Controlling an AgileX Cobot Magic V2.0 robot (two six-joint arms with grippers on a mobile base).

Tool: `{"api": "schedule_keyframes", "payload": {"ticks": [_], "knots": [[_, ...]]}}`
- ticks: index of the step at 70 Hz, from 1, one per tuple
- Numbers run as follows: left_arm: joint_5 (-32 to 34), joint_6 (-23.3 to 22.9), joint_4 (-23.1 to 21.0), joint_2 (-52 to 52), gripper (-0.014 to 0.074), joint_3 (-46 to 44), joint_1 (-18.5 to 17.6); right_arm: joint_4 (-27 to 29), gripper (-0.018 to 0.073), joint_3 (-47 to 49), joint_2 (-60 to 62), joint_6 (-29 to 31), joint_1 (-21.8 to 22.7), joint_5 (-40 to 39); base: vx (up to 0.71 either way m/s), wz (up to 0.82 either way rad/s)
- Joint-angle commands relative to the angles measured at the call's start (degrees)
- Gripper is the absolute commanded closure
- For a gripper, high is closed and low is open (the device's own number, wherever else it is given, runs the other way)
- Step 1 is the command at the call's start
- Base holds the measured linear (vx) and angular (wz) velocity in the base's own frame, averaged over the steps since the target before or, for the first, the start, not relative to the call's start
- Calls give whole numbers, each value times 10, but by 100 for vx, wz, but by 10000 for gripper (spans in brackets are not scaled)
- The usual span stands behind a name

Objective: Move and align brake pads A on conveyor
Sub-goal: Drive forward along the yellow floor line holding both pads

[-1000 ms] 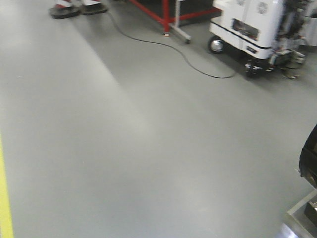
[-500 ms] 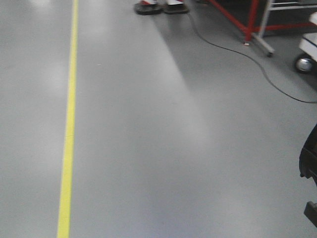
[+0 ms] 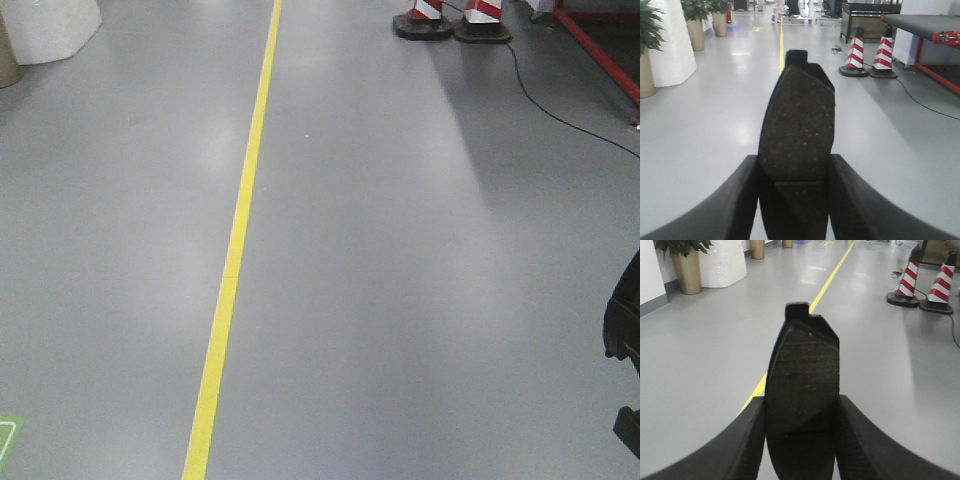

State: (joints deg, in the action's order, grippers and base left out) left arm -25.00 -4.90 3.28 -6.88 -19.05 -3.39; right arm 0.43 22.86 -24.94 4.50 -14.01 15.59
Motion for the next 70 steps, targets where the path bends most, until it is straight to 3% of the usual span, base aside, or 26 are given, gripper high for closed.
{"api": "schedule_keyframes", "payload": {"ticks": [1,70], "knots": [[54,0,-1,-9,450,-15,-1,-4,563,17,0,0,0,-58,31,22],[54,0,-1,-9,450,-15,-1,-4,563,17,0,0,0,-56,46,0]]}}
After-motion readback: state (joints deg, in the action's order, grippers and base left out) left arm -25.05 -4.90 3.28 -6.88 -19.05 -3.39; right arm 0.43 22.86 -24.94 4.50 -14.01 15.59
